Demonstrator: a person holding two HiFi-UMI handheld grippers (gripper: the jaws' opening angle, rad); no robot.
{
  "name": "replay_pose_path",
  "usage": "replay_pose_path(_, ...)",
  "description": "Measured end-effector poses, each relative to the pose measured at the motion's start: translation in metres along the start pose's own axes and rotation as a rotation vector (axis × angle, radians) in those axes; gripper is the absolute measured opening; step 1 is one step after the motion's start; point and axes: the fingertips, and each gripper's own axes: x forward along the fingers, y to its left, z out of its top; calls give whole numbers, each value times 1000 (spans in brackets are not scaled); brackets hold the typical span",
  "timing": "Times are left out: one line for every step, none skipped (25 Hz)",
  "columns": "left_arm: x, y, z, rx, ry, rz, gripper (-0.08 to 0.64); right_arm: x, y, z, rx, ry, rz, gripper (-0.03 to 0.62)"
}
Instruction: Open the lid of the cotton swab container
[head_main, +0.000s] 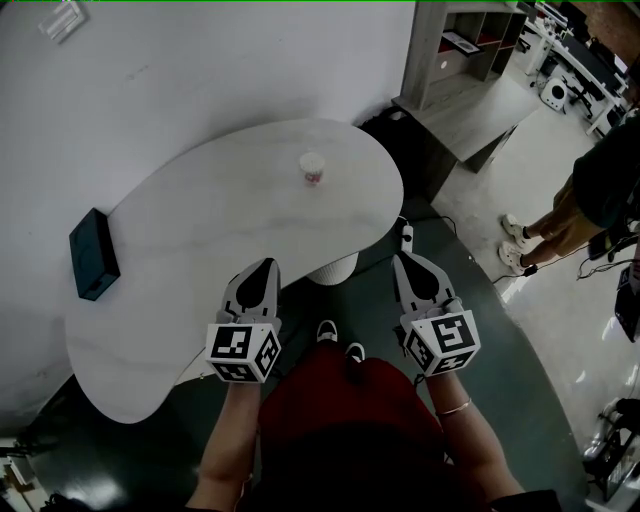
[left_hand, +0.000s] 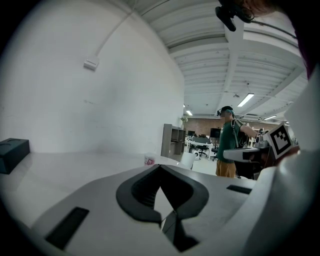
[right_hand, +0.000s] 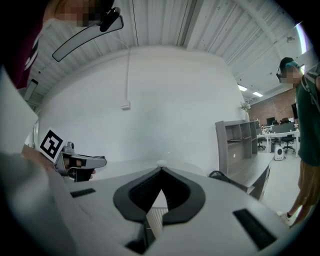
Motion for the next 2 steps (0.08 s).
replay_pose_path(-3,-1,-2,-1,1,2,25,-3,1,-1,2,1,-3,15)
replay_pose_path(-6,-2,-3,-2,3,4,25,-6,1,-3,5,1,-5,15)
